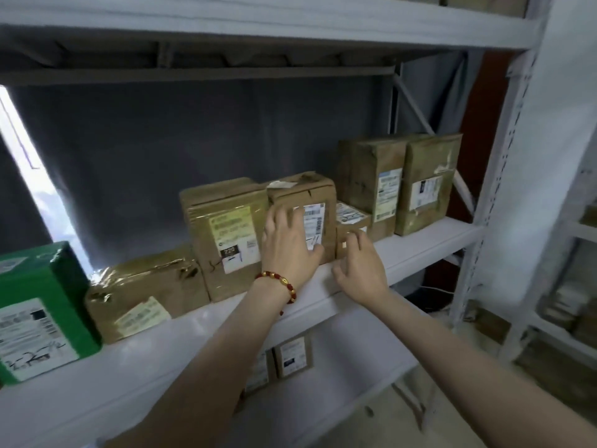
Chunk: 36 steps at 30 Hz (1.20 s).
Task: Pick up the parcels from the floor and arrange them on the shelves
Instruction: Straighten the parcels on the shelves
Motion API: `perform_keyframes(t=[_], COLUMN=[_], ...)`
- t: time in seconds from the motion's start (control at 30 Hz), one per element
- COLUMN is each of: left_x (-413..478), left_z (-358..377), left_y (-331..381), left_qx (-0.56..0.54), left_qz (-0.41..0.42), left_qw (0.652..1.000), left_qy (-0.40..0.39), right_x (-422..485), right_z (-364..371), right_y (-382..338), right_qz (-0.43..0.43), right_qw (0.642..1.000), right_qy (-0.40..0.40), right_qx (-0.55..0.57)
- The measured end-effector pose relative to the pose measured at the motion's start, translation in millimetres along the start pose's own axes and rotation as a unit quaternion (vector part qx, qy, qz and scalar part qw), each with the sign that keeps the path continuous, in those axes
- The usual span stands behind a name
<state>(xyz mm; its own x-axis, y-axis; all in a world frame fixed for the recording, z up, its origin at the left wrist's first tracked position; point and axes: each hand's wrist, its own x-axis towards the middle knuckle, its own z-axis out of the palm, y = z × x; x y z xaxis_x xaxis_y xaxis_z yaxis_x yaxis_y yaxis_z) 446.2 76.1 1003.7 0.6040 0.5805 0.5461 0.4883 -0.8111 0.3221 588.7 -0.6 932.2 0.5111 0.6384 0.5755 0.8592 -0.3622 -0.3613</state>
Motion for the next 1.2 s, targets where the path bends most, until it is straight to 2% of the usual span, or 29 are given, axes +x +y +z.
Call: perform_keyframes(t=[0.13,0.23,0.37,0.57,0.67,0.77,0.9,1.03,1.2], left_x=[32.9,62.0,103.3,154.5,178.6,210.6,246.0,257.1,254.0], left_z=[22.0,30.7,37.6,56.6,66.9,74.6,85.7,90.0,78.1], left_y=[35.5,47.8,57.9,83.7,99.6,118.0,135.5,145.6,157.3], left_qx=[0.006,0.023,0.070,0.052,0.031,0.023,0.061,0.106,0.145], left_qz=[0.009,0.039,0.051,0.082,0.117,0.132,0.073,0.056,0.030], left_qw=[1.000,0.999,0.995,0.994,0.993,0.991,0.993,0.990,0.981], left_qy=[-0.016,0.000,0.041,0.042,0.015,-0.021,-0.068,-0.073,-0.123], right_x=[29.6,55.6,80.7,118.5,141.4,166.6,194.1,213.0,231.6], right_z=[-0.6,6.5,9.0,-24.3,-52.5,-83.4,-120.3,-151.4,-182.9], right_y=[41.5,67.6,94.2,142.5,159.1,164.9,164.9,157.0,140.1], right_qz=[0.112,0.152,0.199,0.230,0.191,0.122,0.051,-0.029,-0.153], right_qw=[0.988,0.979,0.966,0.949,0.951,0.960,0.960,0.951,0.924], right_qy=[-0.037,-0.040,0.033,0.140,0.196,0.219,0.247,0.281,0.324], right_qx=[0.095,0.131,0.160,0.162,0.145,0.124,0.119,0.123,0.130])
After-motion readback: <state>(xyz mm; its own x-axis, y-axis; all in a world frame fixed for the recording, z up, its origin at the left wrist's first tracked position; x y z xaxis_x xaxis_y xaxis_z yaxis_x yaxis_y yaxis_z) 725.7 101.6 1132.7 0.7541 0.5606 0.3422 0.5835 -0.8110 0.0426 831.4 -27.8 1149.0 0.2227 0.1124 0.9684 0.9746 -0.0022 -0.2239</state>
